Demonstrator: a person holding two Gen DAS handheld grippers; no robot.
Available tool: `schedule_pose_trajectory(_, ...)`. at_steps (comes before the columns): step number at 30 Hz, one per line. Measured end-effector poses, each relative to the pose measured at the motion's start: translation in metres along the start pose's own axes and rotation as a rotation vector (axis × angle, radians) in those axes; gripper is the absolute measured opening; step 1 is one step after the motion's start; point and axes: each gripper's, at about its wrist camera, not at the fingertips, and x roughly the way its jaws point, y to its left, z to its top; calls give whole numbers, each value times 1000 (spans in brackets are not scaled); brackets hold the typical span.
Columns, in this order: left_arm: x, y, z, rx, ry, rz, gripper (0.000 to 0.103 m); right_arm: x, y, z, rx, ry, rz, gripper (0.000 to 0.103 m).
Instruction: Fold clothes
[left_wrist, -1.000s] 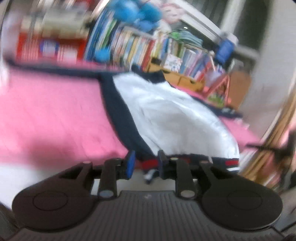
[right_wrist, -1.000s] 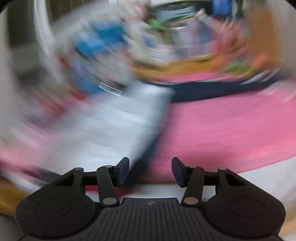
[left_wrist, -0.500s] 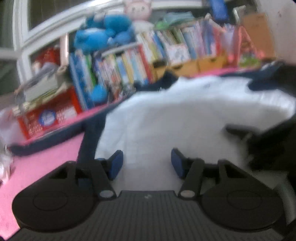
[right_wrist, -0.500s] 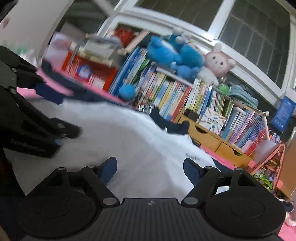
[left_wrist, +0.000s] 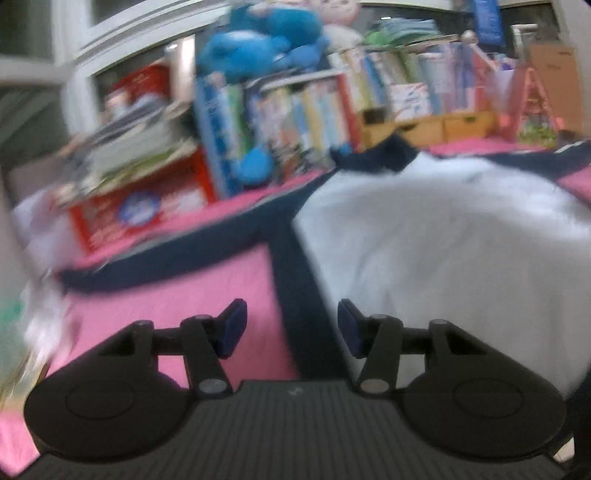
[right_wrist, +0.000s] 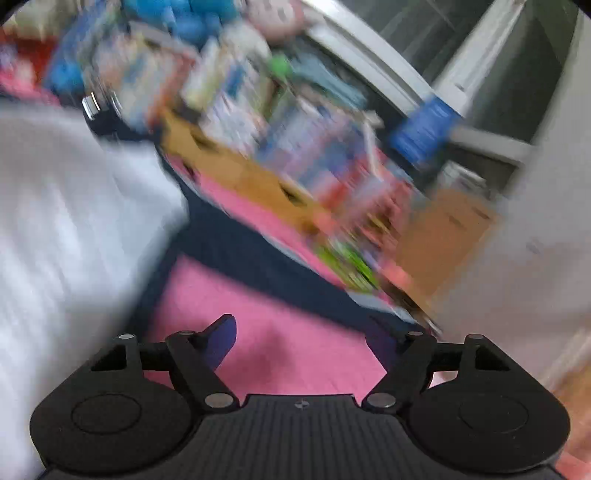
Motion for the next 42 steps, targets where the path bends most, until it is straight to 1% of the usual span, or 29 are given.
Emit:
schedule_pose_trajectory(1,17,-5,13,-13,14,-45,51,5,2,17,41,-9,90,82)
schedule_pose_trajectory(2,35,-9,26,-26,28,-90,47,12,7,34,96,-4,194,82)
schedule_pose_trajectory(3,52,-14,39,-39,41,-134,38,26,16,51,172,34,322,81)
schedule_pose_trajectory(4,71,-19,51,-31,55,-161,35,44,29,66,223,79,428,73)
schedule_pose_trajectory(5,92,-24,60,-10,66,-169,31,63,42,80,244,116,498,65)
schedule_pose_trajectory(6,114,-29,68,10,75,-174,26,84,56,94,254,147,546,53)
schedule_pose_trajectory(8,166,-31,84,0,115,-176,22,127,86,119,239,189,565,47)
schedule_pose_trajectory(9,193,-31,92,-11,138,-176,19,150,99,132,237,208,569,40)
schedule_pose_trajectory(10,218,-31,102,-7,144,-170,19,175,109,143,243,227,562,35)
schedule_pose_trajectory(11,241,-31,112,7,138,-160,18,199,118,152,246,239,549,34)
schedule_pose_trajectory(13,285,-32,131,37,128,-130,18,244,135,164,238,241,504,27)
schedule_pose_trajectory(15,324,-31,149,71,125,-75,18,280,148,175,184,208,428,26)
schedule_pose_trajectory(16,341,-29,156,75,121,-56,18,293,151,180,177,199,410,24)
schedule_pose_trajectory(18,363,-23,163,67,105,-34,18,320,152,189,178,194,404,24)
schedule_pose_trajectory(21,383,-14,170,70,88,-29,19,344,157,196,137,154,381,24)
schedule_pose_trajectory(22,389,-13,171,84,93,5,19,345,159,198,130,152,378,24)
schedule_pose_trajectory(24,400,-12,173,119,117,109,20,347,161,202,117,147,372,24)
schedule_pose_trajectory(25,399,-7,174,95,134,122,20,348,163,204,110,144,369,25)
schedule_pose_trajectory(26,394,1,173,40,144,107,19,350,164,206,103,142,366,26)
schedule_pose_trajectory(27,381,7,169,-4,137,79,19,351,165,208,96,139,362,31)
schedule_pose_trajectory(28,365,11,164,-33,121,49,19,348,164,209,107,136,370,39)
schedule_pose_trajectory(29,349,16,159,-62,104,18,19,337,157,205,148,130,396,45)
schedule_pose_trajectory(30,332,15,153,-59,89,7,19,326,150,202,191,124,423,56)
schedule_pose_trajectory(31,315,10,145,-41,86,-1,19,314,145,197,228,122,451,60)
schedule_pose_trajectory(33,280,0,129,-15,95,-33,21,286,140,187,241,145,505,61)
schedule_pose_trajectory(35,251,-10,110,-14,130,-69,22,256,141,177,218,169,558,69)
schedule_pose_trajectory(36,237,-15,101,-23,146,-84,22,237,143,170,199,178,587,75)
schedule_pose_trajectory(40,194,-27,69,-70,188,-134,21,162,141,134,120,178,711,83)
schedule_pose_trajectory(42,175,-38,62,-44,180,-135,25,129,133,117,97,167,746,86)
